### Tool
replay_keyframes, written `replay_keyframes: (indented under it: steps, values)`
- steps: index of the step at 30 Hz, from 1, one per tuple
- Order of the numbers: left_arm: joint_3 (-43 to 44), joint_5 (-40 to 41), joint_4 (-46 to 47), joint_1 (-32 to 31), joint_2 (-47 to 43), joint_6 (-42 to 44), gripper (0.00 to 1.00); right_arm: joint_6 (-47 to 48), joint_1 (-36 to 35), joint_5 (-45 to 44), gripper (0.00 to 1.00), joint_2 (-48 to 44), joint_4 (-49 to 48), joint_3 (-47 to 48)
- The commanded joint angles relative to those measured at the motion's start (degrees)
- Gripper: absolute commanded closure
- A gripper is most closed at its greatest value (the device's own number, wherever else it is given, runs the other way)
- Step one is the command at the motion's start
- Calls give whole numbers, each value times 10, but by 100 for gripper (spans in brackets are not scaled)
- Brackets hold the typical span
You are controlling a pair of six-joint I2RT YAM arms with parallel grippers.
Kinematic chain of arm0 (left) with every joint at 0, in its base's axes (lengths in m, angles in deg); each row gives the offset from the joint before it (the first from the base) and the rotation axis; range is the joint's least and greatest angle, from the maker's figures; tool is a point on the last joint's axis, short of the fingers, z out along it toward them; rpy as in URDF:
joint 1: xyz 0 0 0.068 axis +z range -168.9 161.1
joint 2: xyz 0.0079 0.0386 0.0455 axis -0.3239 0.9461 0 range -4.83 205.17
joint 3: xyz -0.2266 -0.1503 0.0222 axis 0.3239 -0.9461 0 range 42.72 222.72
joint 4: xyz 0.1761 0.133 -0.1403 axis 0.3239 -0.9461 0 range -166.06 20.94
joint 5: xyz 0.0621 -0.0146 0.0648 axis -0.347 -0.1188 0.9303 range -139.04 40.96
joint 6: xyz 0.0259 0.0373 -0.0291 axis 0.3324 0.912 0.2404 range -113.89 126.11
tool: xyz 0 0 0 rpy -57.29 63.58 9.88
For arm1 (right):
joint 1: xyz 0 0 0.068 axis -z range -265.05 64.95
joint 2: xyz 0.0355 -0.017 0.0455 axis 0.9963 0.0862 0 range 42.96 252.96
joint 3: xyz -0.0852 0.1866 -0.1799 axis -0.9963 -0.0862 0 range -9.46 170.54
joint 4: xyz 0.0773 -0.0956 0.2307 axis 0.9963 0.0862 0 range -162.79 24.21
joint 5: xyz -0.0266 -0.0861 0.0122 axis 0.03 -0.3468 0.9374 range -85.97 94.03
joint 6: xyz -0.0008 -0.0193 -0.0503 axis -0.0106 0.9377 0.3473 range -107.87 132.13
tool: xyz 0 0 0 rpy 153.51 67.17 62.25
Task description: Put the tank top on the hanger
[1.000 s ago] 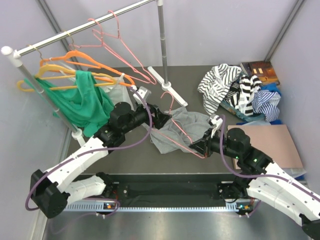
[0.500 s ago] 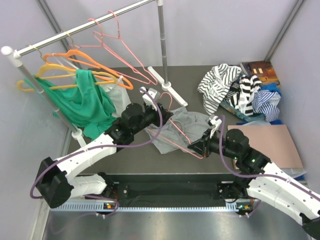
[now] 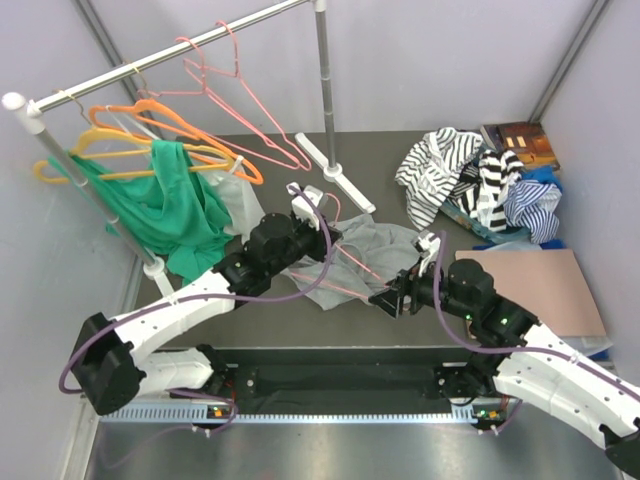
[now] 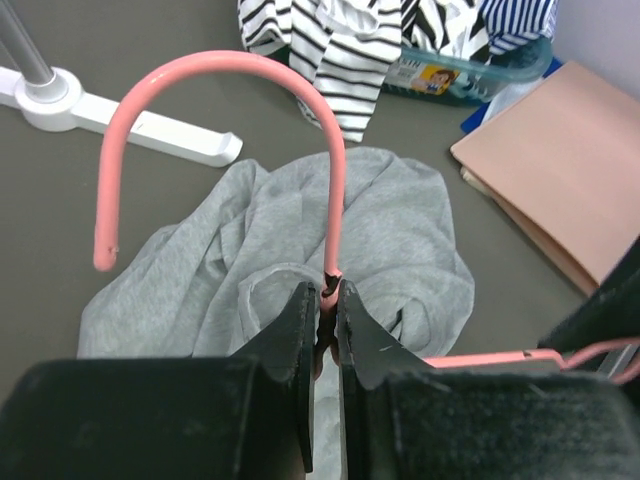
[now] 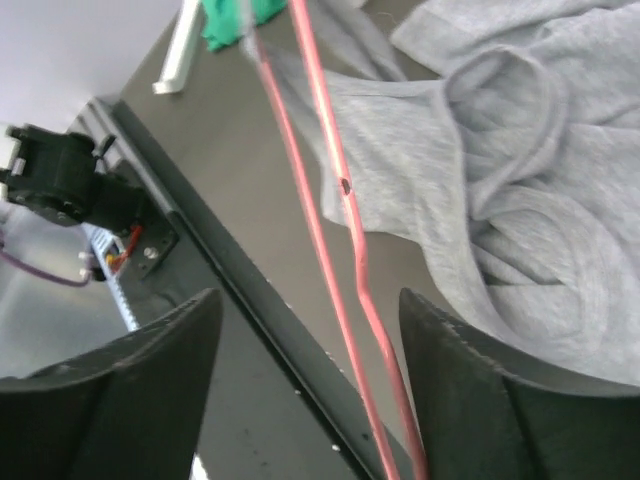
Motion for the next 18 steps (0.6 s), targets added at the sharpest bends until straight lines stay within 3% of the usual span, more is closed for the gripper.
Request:
replay_keyframes:
  steps: [1, 11, 18]
  values:
    - [-18, 31, -19, -5, -42, 32, 100, -5, -3, -71, 24, -3, 32, 57]
    - [-36, 51, -91, -5, -96, 65, 100, 29, 41, -50, 14, 76, 23, 168]
    - [-63, 15, -66, -5, -124, 70, 100, 76, 56, 10, 14, 282, -53, 190]
